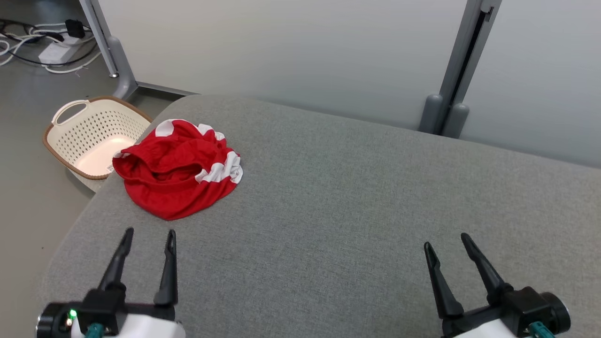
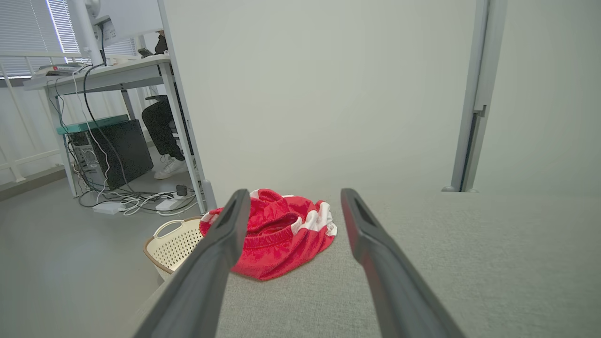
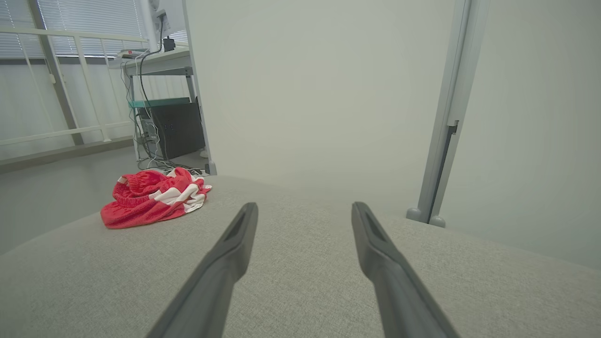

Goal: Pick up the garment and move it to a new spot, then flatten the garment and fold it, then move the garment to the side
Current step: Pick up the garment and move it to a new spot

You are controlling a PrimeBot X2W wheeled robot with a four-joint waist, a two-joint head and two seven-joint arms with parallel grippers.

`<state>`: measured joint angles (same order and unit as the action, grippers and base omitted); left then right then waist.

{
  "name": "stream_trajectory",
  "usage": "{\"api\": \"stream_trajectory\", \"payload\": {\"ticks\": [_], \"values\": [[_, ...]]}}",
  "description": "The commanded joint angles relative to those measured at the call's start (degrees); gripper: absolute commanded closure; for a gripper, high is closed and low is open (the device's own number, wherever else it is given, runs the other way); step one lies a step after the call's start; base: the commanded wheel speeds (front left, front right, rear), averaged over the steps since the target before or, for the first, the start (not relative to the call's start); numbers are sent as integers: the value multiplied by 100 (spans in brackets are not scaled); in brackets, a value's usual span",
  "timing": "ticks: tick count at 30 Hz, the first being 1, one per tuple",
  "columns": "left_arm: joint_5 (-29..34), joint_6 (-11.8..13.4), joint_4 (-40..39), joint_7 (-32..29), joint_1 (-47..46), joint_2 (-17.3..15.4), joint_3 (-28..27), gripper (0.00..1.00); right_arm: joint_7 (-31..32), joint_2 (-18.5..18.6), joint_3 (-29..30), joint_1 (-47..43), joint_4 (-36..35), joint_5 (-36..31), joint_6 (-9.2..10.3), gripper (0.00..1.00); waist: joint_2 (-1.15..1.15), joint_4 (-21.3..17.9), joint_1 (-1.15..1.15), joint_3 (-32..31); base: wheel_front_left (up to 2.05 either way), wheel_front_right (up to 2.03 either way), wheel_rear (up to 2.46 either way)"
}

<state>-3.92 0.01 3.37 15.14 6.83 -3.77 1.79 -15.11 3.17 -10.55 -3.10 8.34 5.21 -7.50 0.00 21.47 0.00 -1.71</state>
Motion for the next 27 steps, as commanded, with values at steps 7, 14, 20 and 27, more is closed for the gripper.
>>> {"api": "stream_trajectory", "payload": {"ticks": [7,14,20,27], "values": [[-295,-421,858,-3,-2161,-309,-400,0,-3,662,-29,721,-199,-219,2,0,0,-485,0,1465,0,0,0],[-613,-637,3078,-857,-4401,-655,-309,0,-3,1242,72,1292,-383,-306,2,0,0,-700,0,2435,0,0,0],[-654,-667,4638,-1469,-5511,-1001,-259,0,-3,1413,57,1615,-513,-317,2,0,0,-940,0,2859,0,0,0],[-573,-521,5798,-1946,-6003,-1320,-179,0,-3,1344,229,1710,-638,-297,2,0,0,-1110,0,3095,0,0,0]]}}
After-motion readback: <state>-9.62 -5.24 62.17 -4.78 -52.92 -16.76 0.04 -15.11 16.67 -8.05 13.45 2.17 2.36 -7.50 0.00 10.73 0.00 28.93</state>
